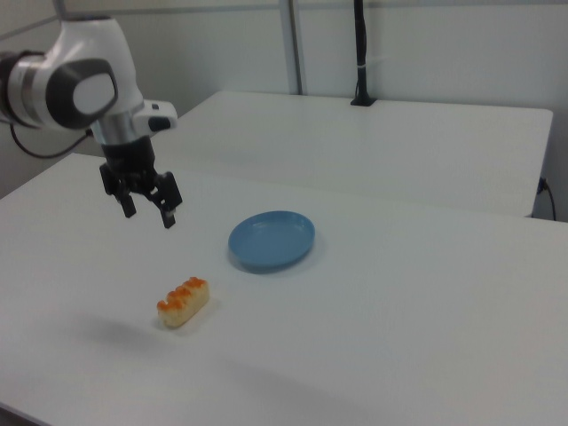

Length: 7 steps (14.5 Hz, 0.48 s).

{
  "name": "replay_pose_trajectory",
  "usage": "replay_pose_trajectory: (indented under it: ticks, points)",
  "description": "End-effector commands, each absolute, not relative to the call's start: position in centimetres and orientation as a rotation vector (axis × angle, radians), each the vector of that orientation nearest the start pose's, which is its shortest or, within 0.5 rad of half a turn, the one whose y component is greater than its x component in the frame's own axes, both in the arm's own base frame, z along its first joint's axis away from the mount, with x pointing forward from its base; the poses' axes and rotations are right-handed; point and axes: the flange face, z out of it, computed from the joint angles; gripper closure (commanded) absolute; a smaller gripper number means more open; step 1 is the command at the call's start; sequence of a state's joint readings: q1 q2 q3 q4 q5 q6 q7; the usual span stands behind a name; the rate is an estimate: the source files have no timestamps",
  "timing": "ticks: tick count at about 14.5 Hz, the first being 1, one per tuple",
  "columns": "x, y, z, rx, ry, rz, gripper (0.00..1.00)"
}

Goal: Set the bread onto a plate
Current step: 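Lower the open gripper over the orange bread roll and close on it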

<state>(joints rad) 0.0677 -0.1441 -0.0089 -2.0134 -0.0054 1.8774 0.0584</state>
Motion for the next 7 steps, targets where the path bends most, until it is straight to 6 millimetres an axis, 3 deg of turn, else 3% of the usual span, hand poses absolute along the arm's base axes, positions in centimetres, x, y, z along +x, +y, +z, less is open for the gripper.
replay_pose_trajectory:
  ticks: [1,3,7]
  points:
    - [51.2,3.2,46.4,-3.141,0.04,-0.097,0.01]
    - [52.6,3.4,43.0,-3.158,0.068,-0.095,0.02]
    - [54.0,3.5,38.7,-3.25,0.139,-0.119,0.02]
